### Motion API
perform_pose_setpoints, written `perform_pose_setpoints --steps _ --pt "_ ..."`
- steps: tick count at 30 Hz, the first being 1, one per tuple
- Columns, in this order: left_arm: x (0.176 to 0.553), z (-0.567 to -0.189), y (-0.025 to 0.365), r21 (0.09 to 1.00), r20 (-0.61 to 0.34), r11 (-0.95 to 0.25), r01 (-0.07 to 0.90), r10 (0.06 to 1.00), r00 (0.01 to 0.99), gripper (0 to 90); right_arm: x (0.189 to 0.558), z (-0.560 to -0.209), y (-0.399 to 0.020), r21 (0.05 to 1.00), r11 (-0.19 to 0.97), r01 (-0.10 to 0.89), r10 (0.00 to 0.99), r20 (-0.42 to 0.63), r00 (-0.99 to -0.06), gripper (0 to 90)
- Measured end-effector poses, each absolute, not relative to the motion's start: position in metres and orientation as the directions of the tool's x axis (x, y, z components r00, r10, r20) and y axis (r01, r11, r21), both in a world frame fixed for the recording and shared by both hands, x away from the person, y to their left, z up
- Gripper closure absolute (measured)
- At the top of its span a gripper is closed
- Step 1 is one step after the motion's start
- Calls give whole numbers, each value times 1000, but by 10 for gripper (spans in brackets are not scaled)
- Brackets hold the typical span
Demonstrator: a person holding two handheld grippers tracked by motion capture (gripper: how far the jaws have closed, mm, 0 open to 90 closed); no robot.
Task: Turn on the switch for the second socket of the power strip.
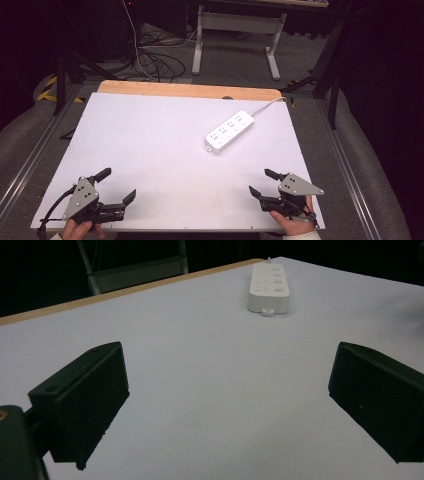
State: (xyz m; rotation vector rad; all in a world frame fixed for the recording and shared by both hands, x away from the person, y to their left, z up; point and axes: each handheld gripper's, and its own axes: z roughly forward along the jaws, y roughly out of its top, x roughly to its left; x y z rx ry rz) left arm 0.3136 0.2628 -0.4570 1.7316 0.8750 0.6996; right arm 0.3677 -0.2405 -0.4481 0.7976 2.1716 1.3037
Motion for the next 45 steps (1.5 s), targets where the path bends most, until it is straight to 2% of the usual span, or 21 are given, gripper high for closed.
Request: perform_pose_setpoints --steps 13,16,17,28,34,45 --pt "312 -455 265 957 46 -195 214 833 551 32 368 -448 -239 896 377 235 692 -104 -715 239" --pt "312 -455 265 957 44 -192 216 835 548 36 368 -447 -237 894 385 229 689 -114 -716 253" --pt "312 -455 265 957 44 -193 217 835 548 38 367 -447 -237 891 396 221 684 -126 -719 296" --pt "312 -455 265 955 59 -206 214 837 544 39 371 -441 -234 884 403 235 681 -118 -723 330" --pt "312 -456 264 953 54 -206 222 837 545 39 384 -426 -229 872 406 274 673 -83 -735 379" --pt "312 -456 265 953 57 -208 219 837 544 39 403 -408 -217 865 412 287 664 -70 -744 404"
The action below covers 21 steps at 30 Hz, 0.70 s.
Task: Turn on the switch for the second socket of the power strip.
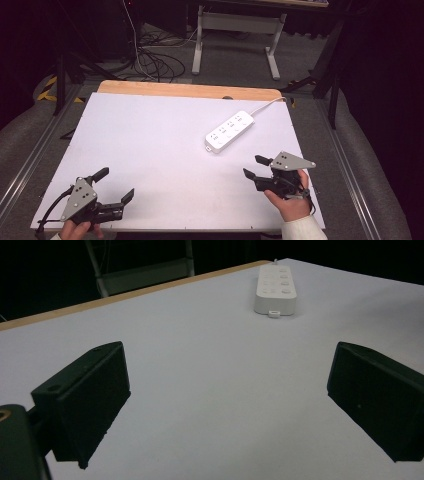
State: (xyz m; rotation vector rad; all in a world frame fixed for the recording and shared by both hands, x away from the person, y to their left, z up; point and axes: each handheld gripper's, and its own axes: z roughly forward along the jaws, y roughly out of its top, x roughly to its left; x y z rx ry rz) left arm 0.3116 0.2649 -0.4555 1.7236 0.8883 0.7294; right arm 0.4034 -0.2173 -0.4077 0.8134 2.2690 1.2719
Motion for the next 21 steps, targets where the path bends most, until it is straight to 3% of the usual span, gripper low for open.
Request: perform_pose_setpoints --steps 21 --pt "312 -456 264 952 54 -207 224 837 544 39 437 -376 -201 859 427 284 662 -83 -745 446"
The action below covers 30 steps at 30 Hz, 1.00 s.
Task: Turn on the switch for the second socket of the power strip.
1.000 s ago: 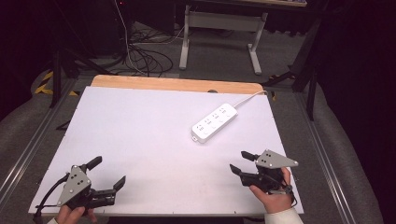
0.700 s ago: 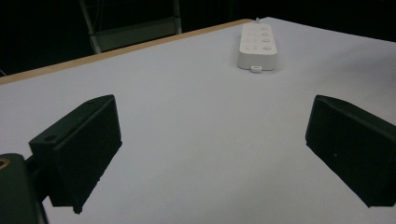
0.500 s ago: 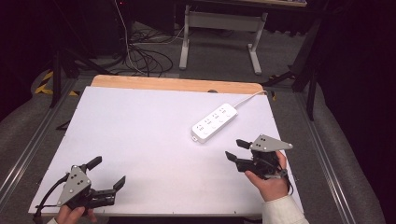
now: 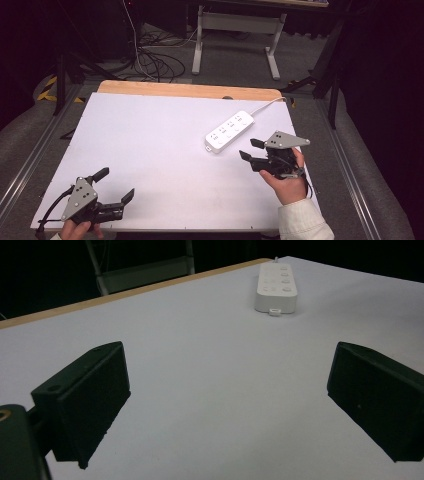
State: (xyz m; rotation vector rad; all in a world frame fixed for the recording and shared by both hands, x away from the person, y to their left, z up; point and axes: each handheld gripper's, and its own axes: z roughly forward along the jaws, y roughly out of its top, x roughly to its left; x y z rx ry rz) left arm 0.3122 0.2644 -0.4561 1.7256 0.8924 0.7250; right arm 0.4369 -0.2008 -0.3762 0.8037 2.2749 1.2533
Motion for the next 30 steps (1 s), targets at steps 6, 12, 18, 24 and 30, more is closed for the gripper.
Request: perform_pose_setpoints --steps 6,12,18,24,30 --pt "312 -456 265 951 58 -212 224 836 545 39 445 -371 -196 854 438 281 659 -92 -746 477" --pt "309 -456 267 952 60 -210 224 844 533 39 453 -372 -197 857 431 283 666 -90 -741 697" --pt "303 -456 270 951 61 -208 231 855 515 39 467 -374 -194 838 477 264 655 -140 -742 900" --pt "298 -457 272 951 62 -204 234 864 500 39 489 -378 -190 833 479 278 678 -150 -720 900" --pt "298 -457 273 950 61 -204 236 864 500 39 515 -385 -188 831 438 343 726 -102 -680 900"
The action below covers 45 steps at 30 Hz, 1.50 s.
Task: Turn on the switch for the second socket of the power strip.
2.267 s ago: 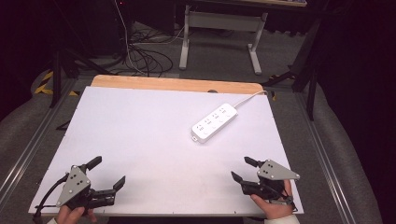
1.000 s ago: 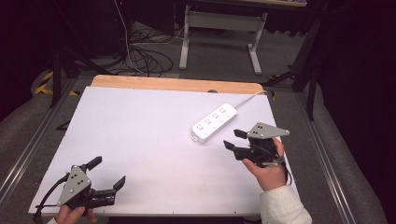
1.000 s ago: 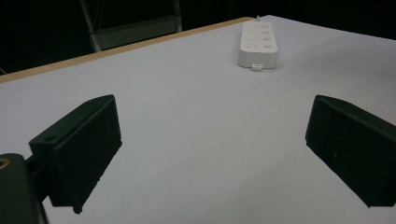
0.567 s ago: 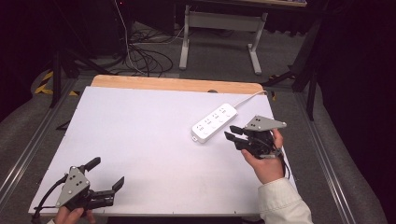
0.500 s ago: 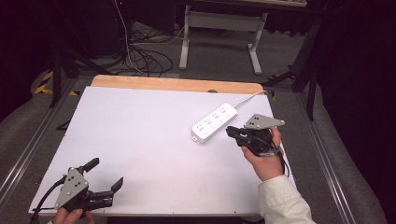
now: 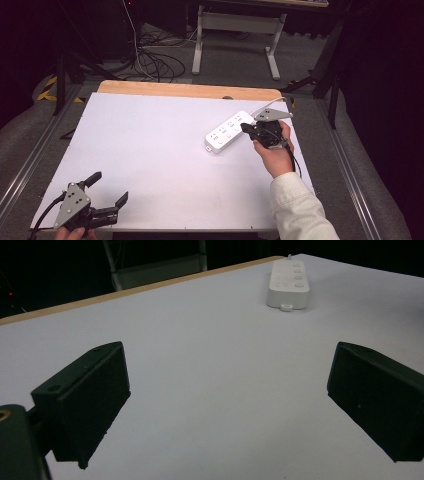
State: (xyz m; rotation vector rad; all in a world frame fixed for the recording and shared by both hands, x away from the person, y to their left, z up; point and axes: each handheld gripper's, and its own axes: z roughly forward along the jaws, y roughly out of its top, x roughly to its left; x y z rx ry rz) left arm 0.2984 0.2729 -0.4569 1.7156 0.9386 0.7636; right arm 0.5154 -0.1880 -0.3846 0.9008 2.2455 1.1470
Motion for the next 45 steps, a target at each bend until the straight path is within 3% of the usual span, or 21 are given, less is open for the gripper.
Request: perform_pose_setpoints --steps 21,45 --pt "299 -457 273 950 60 -205 235 860 506 39 563 -422 -180 806 418 420 782 -83 -618 900" --pt "300 -457 273 950 55 -202 238 859 509 39 582 -449 -175 782 393 483 818 -58 -573 900"
